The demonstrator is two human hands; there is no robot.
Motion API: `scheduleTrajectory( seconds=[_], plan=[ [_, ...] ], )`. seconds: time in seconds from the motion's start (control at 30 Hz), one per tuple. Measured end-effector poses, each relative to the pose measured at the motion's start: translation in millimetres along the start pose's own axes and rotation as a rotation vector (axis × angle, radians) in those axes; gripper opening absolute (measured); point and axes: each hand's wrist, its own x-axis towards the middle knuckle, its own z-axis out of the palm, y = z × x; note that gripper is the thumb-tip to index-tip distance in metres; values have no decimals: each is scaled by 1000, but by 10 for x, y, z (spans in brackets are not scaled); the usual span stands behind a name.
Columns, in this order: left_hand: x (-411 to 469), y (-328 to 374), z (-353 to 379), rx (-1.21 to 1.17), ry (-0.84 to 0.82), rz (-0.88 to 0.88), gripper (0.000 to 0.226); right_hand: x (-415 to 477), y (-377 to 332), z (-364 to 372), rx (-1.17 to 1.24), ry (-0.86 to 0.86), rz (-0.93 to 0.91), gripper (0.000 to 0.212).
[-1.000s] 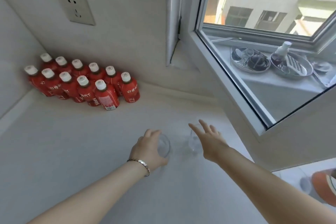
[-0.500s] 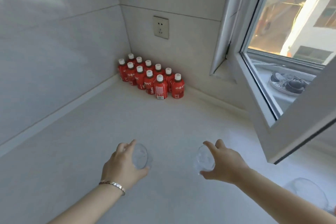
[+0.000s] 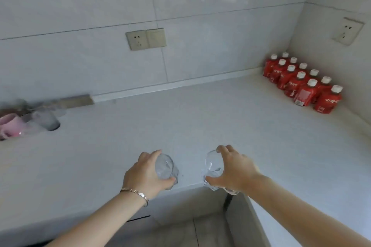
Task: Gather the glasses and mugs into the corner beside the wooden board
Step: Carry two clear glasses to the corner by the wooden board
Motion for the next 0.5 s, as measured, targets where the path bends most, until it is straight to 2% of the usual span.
scheduleTrajectory(
  seconds=[0.23,0.5],
  plan=[
    [-464,-1486,-672,-54,130,-232,80,168,-1707,534,-105,-58,-268,92],
    [-781,-3480,-1505,-106,205,-402,80,499,-3757,1188,-106,-100,-350,93]
  ],
)
